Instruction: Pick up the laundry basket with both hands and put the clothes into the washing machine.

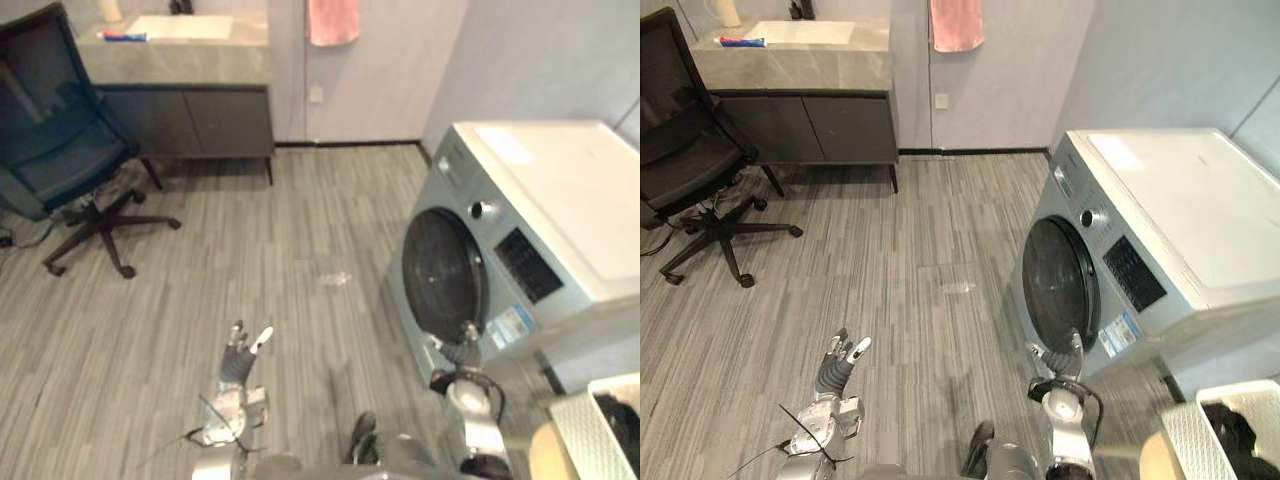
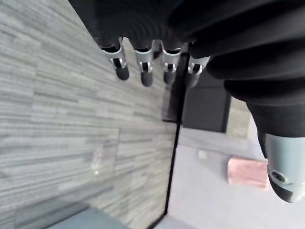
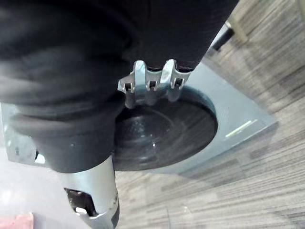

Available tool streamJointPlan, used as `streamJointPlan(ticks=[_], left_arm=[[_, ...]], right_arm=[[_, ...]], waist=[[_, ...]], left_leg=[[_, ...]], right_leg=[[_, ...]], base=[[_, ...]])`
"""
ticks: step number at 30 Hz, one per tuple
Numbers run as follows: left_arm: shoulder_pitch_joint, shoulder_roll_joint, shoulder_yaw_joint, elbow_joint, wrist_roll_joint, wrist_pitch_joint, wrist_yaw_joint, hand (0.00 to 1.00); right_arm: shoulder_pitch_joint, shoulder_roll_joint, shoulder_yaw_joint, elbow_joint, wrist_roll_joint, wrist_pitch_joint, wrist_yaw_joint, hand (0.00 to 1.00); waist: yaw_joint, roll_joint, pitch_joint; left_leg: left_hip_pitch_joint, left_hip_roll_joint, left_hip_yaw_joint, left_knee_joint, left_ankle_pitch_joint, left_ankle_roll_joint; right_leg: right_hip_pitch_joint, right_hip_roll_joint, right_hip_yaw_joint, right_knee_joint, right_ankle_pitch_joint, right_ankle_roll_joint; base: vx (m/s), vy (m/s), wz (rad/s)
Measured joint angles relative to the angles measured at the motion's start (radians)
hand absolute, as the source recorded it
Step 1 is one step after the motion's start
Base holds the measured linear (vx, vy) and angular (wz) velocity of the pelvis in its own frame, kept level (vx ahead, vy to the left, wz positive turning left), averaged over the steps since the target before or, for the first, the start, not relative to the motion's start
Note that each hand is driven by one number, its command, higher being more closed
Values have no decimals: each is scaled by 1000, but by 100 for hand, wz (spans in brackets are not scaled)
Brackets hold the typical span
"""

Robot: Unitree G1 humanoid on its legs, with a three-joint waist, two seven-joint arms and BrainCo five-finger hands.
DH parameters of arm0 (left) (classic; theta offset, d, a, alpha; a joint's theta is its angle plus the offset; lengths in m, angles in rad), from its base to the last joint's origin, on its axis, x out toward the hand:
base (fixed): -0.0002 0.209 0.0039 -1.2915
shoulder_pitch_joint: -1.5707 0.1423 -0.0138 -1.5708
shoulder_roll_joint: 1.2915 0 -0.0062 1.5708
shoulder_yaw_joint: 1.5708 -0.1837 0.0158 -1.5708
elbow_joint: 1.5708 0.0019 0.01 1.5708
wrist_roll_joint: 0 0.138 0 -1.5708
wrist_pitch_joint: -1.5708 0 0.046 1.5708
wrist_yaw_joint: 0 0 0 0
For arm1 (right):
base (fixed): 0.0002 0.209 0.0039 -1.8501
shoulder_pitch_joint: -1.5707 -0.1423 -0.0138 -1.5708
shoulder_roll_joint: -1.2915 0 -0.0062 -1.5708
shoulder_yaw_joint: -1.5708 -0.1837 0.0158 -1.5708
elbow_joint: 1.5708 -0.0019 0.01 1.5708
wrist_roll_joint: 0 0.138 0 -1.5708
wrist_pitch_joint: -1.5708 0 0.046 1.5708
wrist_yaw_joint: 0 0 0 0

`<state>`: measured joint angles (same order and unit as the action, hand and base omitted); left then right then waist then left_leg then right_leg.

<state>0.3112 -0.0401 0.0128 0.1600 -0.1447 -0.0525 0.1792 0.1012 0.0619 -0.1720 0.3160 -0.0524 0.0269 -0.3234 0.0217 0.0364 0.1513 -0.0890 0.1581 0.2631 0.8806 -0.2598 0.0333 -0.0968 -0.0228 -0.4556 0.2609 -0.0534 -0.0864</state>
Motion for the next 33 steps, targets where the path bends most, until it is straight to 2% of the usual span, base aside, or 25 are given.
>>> streamJointPlan(ticks=[1,2,3,4,5,6,7,8,9,10,11,12,13,14,16,18,23,25,27,31,33], left_arm=[[30,-22,5,3,-1,2,10,0],[46,-21,2,4,-1,2,19,0],[47,-20,4,8,-1,2,20,0],[43,-22,7,12,-1,2,22,0],[43,-22,8,14,-1,1,23,0],[41,-23,11,24,-1,1,23,0],[40,-23,15,40,-1,1,23,0],[40,-22,8,51,-1,2,24,0],[40,-22,-1,54,-1,1,26,0],[40,-24,-16,72,0,1,26,0],[36,-28,-20,92,0,1,27,0],[25,-26,-18,98,0,1,29,0],[16,-24,0,101,0,-1,44,0],[13,-17,3,102,0,-1,46,0],[-2,5,3,106,1,-1,45,0],[-18,5,-4,107,1,-1,43,0],[-68,3,-22,130,10,-3,41,0],[-74,5,-22,153,9,-5,40,0],[-72,4,-22,167,9,-4,39,0],[-71,10,-23,177,8,-4,38,0],[-80,15,-46,178,8,-5,38,0]], right_arm=[[23,6,10,-40,0,1,-1,0],[32,7,21,-59,0,0,-2,0],[37,15,21,-68,-12,0,-4,0],[44,15,20,-67,-29,1,-7,0],[47,15,18,-66,-34,2,-9,0],[52,15,13,-66,-38,2,-10,0],[57,14,7,-65,-49,3,-20,0],[65,13,2,-63,-69,3,-28,0],[71,11,-2,-64,-76,2,-31,0],[92,10,-17,-66,-78,2,-31,0],[117,10,-37,-66,-85,3,-44,0],[123,10,-37,-62,-89,10,-48,0],[135,8,-32,-69,-107,16,-47,0],[134,9,-29,-71,-111,18,-47,0],[116,9,-27,-106,-121,23,-48,0],[111,9,-31,-143,-147,22,-50,0],[84,3,-42,-142,-151,22,-54,0],[64,5,-62,-131,-152,22,-68,0],[33,7,-89,-94,-153,25,-78,0],[-20,-3,-130,-80,-151,27,-96,0],[-80,-35,-152,-28,-144,25,-114,0]], waist=[[19,28,-5],[26,35,-10],[24,29,-9],[26,12,-5],[26,4,-4],[27,-5,-6],[24,-11,-6],[22,-13,-11],[21,-7,-15],[16,7,-22],[11,21,-30],[10,11,-31],[14,-20,-38],[19,-32,-38],[24,-85,-31],[18,-99,-29],[19,-88,-19],[18,-62,-3],[19,-50,2],[21,-47,4],[20,-41,13]], left_leg=[[-62,66,-3,170,114,21],[-109,92,-18,247,150,11],[-161,105,-45,273,101,12],[-186,102,-71,222,53,6],[-192,103,-82,170,33,-5],[-192,100,-107,68,12,-28],[-174,87,-154,-115,3,-52],[-129,70,-216,-337,23,-78],[-107,70,-237,-433,49,-98],[-80,84,-240,-546,114,-114],[-57,90,-225,-593,215,-162],[-47,83,-204,-594,209,-161],[-37,59,-155,-618,204,-153],[-37,47,-126,-631,203,-146],[-19,8,-39,-674,208,-123],[8,-20,-8,-708,209,-115],[15,-36,13,-763,224,-104],[26,-42,13,-806,252,-102],[42,-42,11,-853,281,-105],[53,-38,8,-884,295,-112],[46,-38,6,-885,296,-111]], right_leg=[[39,46,39,-25,-18,-20],[64,61,59,-49,-20,-22],[87,66,90,-74,-21,-23],[104,56,125,-95,-20,-21],[111,50,140,-101,-19,-18],[119,40,166,-110,-11,-7],[132,33,198,-122,-5,4],[130,24,225,-127,-6,27],[130,24,239,-129,-6,37],[134,25,259,-140,-8,70],[138,24,280,-143,-12,100],[138,5,296,-141,-12,112],[116,-27,312,-144,-1,136],[101,-44,327,-147,1,146],[69,-98,348,-174,29,185],[75,-121,348,-197,46,197],[57,-131,353,-218,58,199],[56,-127,349,-233,65,197],[56,-117,347,-245,68,195],[56,-100,339,-248,68,195],[49,-104,339,-250,69,195]], base=[[352,-15,-74],[393,10,-91],[442,-5,-82],[366,-2,-68],[318,15,-73],[240,77,-79],[343,158,-98],[269,174,-88],[225,221,-81],[217,277,-64],[222,303,-55],[218,318,-64],[144,239,-63],[142,316,-90],[61,272,-84],[-2,140,-44],[2,44,-10],[30,-36,2],[46,-58,-2],[41,-35,0],[0,0,0]])
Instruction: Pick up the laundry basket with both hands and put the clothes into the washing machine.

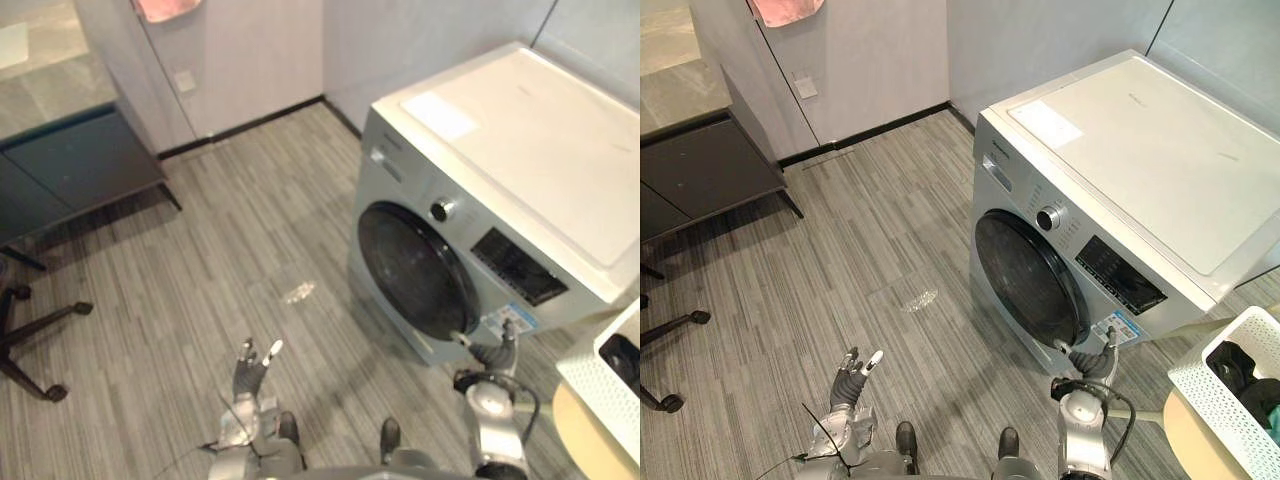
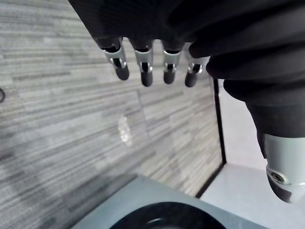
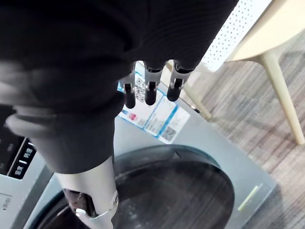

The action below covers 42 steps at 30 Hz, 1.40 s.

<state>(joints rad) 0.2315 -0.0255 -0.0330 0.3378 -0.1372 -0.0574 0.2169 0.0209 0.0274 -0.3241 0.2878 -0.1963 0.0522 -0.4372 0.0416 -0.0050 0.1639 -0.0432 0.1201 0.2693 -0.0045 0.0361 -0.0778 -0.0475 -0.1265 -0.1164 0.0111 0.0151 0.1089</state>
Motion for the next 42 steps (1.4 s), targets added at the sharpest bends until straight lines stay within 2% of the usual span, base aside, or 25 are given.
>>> streamJointPlan(ticks=[7,14,16,18,20,21,23,25,30,33,36,37,39,40,42], left_arm=[[-65,0,-42,-4,-10,-20,1,0],[-88,1,-49,-16,-32,-34,2,0],[-98,2,-52,-17,-47,-38,2,0],[-99,8,-56,-20,-48,-39,2,0],[-98,19,-86,-49,-49,-42,2,0],[-97,19,-89,-53,-49,-42,2,0],[-100,20,-103,-64,-50,-50,2,0],[-102,22,-117,-75,-52,-52,1,0],[-107,23,-138,-93,-72,-61,-1,0],[-107,33,-142,-93,-88,-62,-4,0],[-107,45,-144,-92,-87,-62,-22,0],[-107,51,-145,-92,-87,-62,-26,0],[-107,67,-150,-92,-85,-62,-49,0],[-105,80,-151,-92,-84,-61,-80,0],[-108,91,-151,-91,-82,-61,-106,0]], right_arm=[[-215,-134,-39,200,54,-2,-11,0],[-320,-158,-20,334,138,-9,-3,0],[-348,-170,-22,365,157,-26,-16,0],[-394,-218,-15,432,158,-28,-6,0],[-523,-303,-12,576,170,-25,-4,0],[-538,-314,-12,594,171,-25,-5,0],[-646,-407,10,732,178,-15,1,0],[-688,-458,30,793,187,-4,12,0],[-716,-513,67,817,188,-3,39,0],[-730,-528,100,826,189,-8,53,0],[-721,-565,184,776,217,-30,138,0],[-710,-586,233,739,240,-42,180,100],[-688,-635,315,707,268,-51,270,100],[-686,-653,344,707,289,-69,349,100],[-686,-666,368,707,311,-78,395,100]], waist=[[3,29,75],[6,44,131],[6,45,152],[6,47,159],[6,62,192],[6,63,197],[8,75,214],[11,88,221],[22,105,232],[22,105,233],[24,104,235],[23,103,235],[23,101,236],[20,94,240],[19,88,244]], left_leg=[[-97,-21,-32,-42,62,21],[-137,-35,-89,-49,89,31],[-146,-38,-107,-51,96,30],[-169,-41,-118,-52,104,32],[-182,-43,-135,-69,129,34],[-182,-43,-137,-69,130,35],[-192,-45,-149,-69,138,37],[-203,-46,-160,-69,145,39],[-226,-46,-167,-71,160,41],[-225,-44,-171,-87,173,41],[-225,-41,-172,-87,174,40],[-225,-41,-172,-88,174,40],[-225,-39,-172,-88,174,39],[-225,-37,-171,-89,177,36],[-230,-32,-172,-89,180,33]], right_leg=[[-93,-16,-23,-8,35,3],[-100,-27,-74,-12,41,4],[-102,-29,-84,-10,41,4],[-122,-31,-92,-1,41,4],[-135,-32,-108,4,46,1],[-136,-32,-110,4,47,0],[-137,-33,-121,3,54,-1],[-143,-33,-129,3,59,-3],[-163,-31,-131,3,73,-5],[-167,-27,-133,3,78,-8],[-167,-25,-132,3,79,-10],[-167,-25,-132,3,80,-10],[-167,-23,-132,2,80,-10],[-169,-20,-130,1,80,-11],[-173,-15,-131,-1,82,-13]], base=[[-66,17,13],[-36,26,24],[-47,34,23],[-43,35,17],[-45,29,21],[-58,28,15],[-65,32,13],[-55,26,13],[-49,13,4],[-36,-2,2],[0,0,0],[0,0,0],[10,-10,-2],[26,-26,-4],[17,-19,-2]])
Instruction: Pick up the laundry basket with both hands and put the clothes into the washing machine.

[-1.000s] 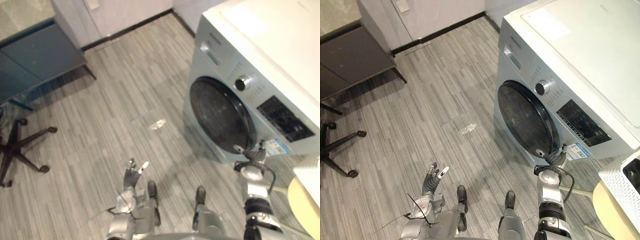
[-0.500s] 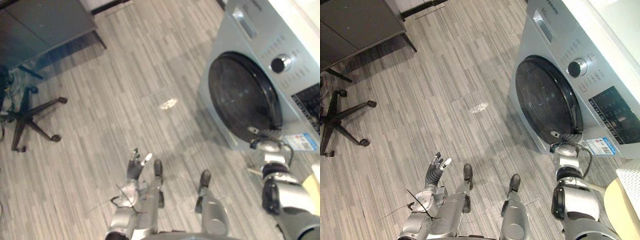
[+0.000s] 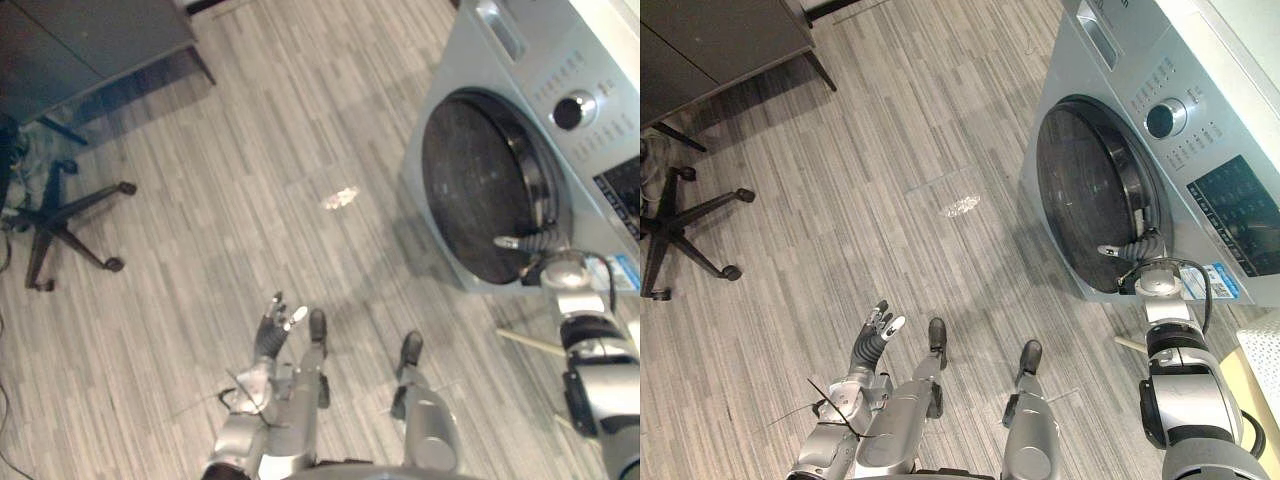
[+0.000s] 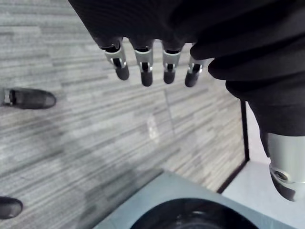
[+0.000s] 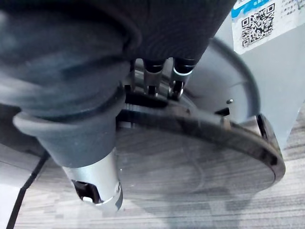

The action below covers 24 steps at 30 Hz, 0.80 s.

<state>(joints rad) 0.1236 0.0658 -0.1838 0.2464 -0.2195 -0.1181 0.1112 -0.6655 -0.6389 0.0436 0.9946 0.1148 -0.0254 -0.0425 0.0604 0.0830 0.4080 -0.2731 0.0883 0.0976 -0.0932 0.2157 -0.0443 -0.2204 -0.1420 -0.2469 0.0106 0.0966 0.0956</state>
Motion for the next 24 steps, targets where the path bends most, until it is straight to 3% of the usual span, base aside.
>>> streamJointPlan(ticks=[4,5,11,14,18,22,24], left_arm=[[-12,-1,-6,3,0,0,-19,0],[-18,-1,-7,4,0,0,-24,0],[-26,0,-8,8,9,2,-48,0],[-28,0,-8,25,17,6,-56,0],[-41,-2,23,20,19,7,-63,0],[-44,-4,106,12,41,25,-51,0],[-43,-6,134,-24,50,27,-40,0]], right_arm=[[-12,-28,46,-2,30,-15,22,100],[-12,-39,61,-2,41,-15,24,0],[9,-64,99,-41,98,-7,160,0],[79,-4,88,-84,131,-17,189,0],[218,151,53,-146,169,-31,201,0],[377,362,77,-139,230,-22,243,0],[423,428,90,-110,230,-12,245,0]], waist=[[-6,-4,2],[-5,-4,2],[-18,-4,2],[-19,-4,2],[-17,-2,-9],[3,-6,-88],[12,-8,-94]], left_leg=[[-12,2,4,0,3,-3],[-12,2,4,0,3,-3],[-9,4,3,0,4,-2],[13,3,2,0,4,-4],[37,16,-16,0,-1,-19],[49,25,-23,0,-10,-33],[78,25,-25,0,-11,-34]], right_leg=[[-15,2,4,-1,5,-2],[-15,2,4,-4,7,-2],[-7,6,3,-11,12,-4],[15,13,-2,-14,10,-5],[49,26,-24,-15,-5,-13],[67,34,-26,-18,-19,-17],[99,34,-28,-20,-25,-15]], base=[[24,-27,-4],[0,0,0],[27,-14,0],[0,0,0],[6,-44,10],[50,-45,6],[87,-32,6]])
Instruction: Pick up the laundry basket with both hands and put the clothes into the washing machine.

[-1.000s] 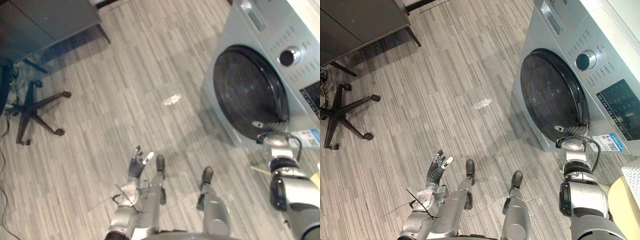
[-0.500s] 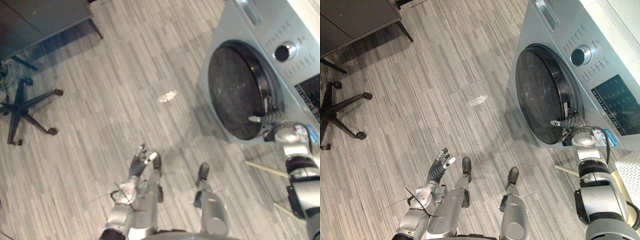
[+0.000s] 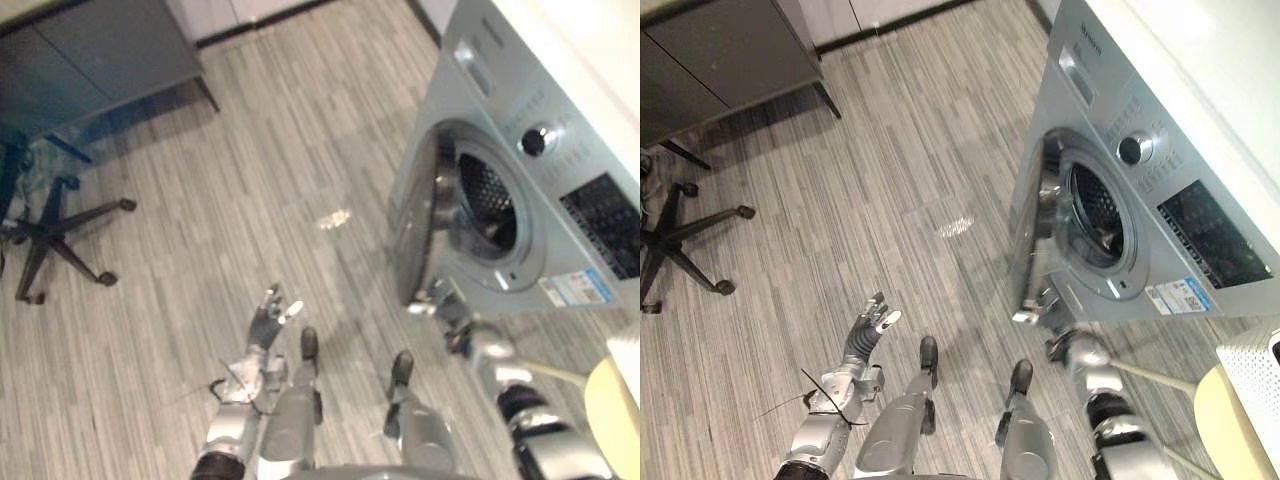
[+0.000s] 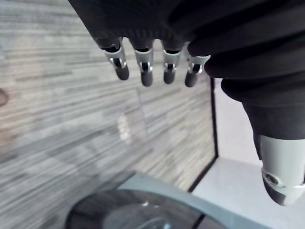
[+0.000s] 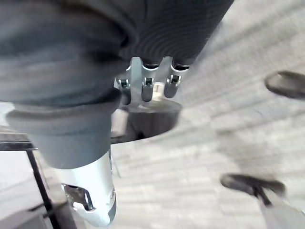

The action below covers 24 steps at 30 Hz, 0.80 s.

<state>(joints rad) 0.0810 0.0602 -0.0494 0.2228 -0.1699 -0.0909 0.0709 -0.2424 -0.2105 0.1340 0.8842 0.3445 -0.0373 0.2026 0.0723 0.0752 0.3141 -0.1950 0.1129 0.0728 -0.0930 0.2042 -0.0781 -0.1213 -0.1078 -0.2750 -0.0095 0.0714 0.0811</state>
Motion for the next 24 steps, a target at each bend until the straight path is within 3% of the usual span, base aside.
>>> streamJointPlan(ticks=[2,6,11,14,18,21,24], left_arm=[[9,-1,52,-60,50,0,27,0],[6,-22,98,-159,247,8,143,0],[-5,-20,25,-272,366,5,198,0],[-45,4,-90,-273,376,-4,170,0],[-94,63,-285,-239,269,-48,51,0],[-197,88,-374,-37,168,-70,-32,0],[-333,85,-379,224,103,-48,-51,0]], right_arm=[[59,88,14,66,-5,5,-5,0],[135,129,20,112,-62,1,-32,0],[180,142,-27,162,-111,-1,-102,0],[189,146,-48,181,-173,1,-143,0],[179,148,-59,193,-338,20,-179,0],[148,149,-58,193,-435,27,-181,0],[99,156,-57,191,-479,44,-184,0]], waist=[[-1,-12,-43],[-3,-39,-96],[-3,-49,-124],[-3,-43,-140],[-4,-43,-144],[-5,-54,-138],[-16,-84,-103]], left_leg=[[14,-1,1,0,-7,-3],[33,-2,9,0,-14,-5],[70,-2,11,-2,-19,-5],[70,-2,13,-9,-22,-2],[50,-2,25,-9,-23,0],[-5,-2,35,-9,-22,-1],[-43,-4,36,-2,-3,-1]], right_leg=[[18,0,-1,-9,-5,2],[39,0,4,-22,-5,2],[80,1,3,-32,-9,5],[82,2,5,-39,-12,2],[52,4,28,-46,-12,3],[-6,4,37,-45,-4,8],[-46,2,38,-47,29,4]], base=[[73,-25,3],[50,-6,-4],[0,0,0],[-53,10,0],[-50,11,-9],[-6,2,-19],[14,-4,-8]])
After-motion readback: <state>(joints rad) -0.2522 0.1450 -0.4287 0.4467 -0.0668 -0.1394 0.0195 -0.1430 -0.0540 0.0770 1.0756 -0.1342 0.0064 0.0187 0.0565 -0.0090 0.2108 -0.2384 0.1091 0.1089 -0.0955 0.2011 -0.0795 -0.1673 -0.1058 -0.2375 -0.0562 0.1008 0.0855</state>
